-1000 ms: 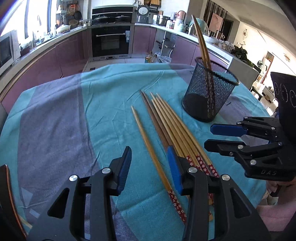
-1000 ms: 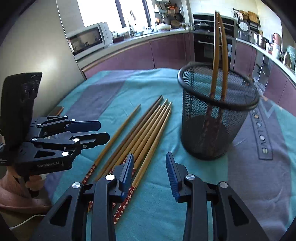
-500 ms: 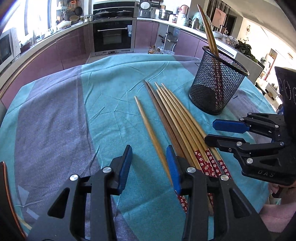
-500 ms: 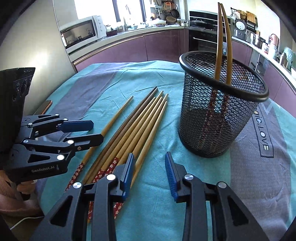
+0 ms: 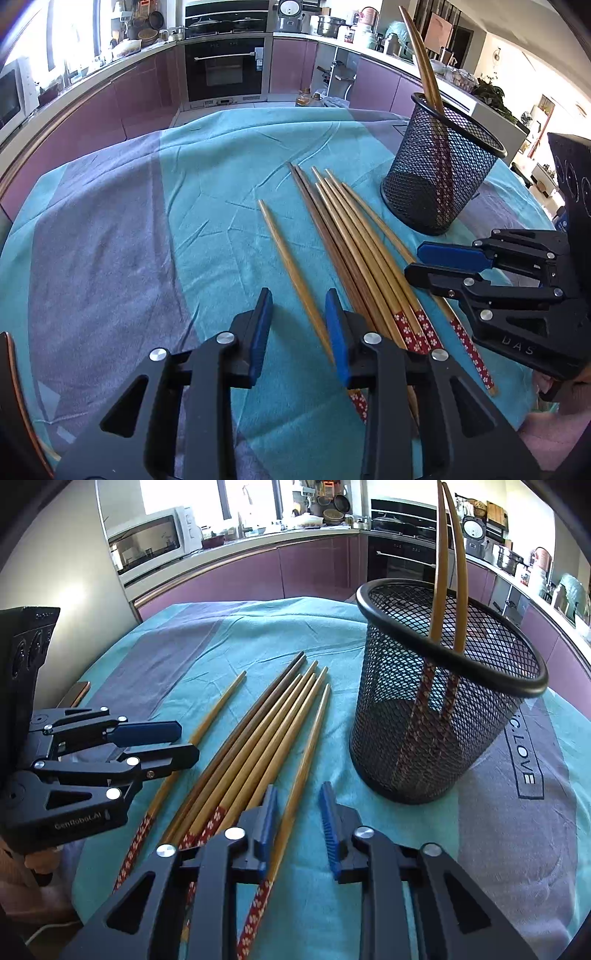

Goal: Organize utensils
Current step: 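Close the left tool on a chopstick while the right tool grasps another chopstick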

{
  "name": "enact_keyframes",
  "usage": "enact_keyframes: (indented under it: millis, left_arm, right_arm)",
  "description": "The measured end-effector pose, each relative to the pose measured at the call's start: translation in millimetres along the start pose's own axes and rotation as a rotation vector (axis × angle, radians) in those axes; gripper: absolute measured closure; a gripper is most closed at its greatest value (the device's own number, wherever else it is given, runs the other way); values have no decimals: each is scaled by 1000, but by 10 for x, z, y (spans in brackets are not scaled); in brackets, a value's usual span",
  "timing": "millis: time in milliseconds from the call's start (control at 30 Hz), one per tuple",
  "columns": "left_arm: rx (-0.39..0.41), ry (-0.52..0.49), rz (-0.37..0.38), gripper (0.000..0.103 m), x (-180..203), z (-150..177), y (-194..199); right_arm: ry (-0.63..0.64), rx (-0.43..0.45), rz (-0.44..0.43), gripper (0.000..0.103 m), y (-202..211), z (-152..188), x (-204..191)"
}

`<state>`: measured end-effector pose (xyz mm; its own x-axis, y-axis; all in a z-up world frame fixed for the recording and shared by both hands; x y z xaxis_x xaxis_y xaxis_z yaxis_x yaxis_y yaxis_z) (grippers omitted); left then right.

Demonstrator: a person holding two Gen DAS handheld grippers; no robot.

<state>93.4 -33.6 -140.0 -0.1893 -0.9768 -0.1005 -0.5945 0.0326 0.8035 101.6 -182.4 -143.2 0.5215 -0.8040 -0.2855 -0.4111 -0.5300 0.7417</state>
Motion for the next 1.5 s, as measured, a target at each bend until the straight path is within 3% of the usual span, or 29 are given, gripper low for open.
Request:
enact_keyframes:
  millis: [100, 300, 567, 733, 1167, 1500]
  left_arm:
    - [-5, 13, -3, 89, 13, -31, -19]
    - [-9, 62, 11, 95, -28, -46, -25]
    - [26, 52, 55, 96, 3, -4, 121]
    - [18, 13, 73, 96, 105, 18, 102]
    - [-25, -18, 98, 95, 88, 11, -87]
    - [3, 5, 69, 96, 67, -9, -4]
  right_arm:
    - [-26, 10, -14, 94, 7, 1, 29]
    - [-56, 30, -24, 96, 63, 32, 84]
    - [-26, 70, -67, 97, 251, 54, 55]
    - [11, 36, -106, 97, 240, 88, 21]
    - [19, -23, -93, 96, 72, 26, 15]
    - [18, 32, -113, 97, 215, 43, 10]
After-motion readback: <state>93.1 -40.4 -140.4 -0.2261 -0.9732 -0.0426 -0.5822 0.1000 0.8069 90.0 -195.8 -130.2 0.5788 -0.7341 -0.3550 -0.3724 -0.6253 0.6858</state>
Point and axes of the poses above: each gripper's, at about its wrist camera, not at the fingertips, and y roughly against the way its jaws point, x to its right, z to its underside, the point moved 1 cm from there along -y, roughly the way its jaws point, and after that the axes turned 14 degrees about -z, right-handed, at the moved point
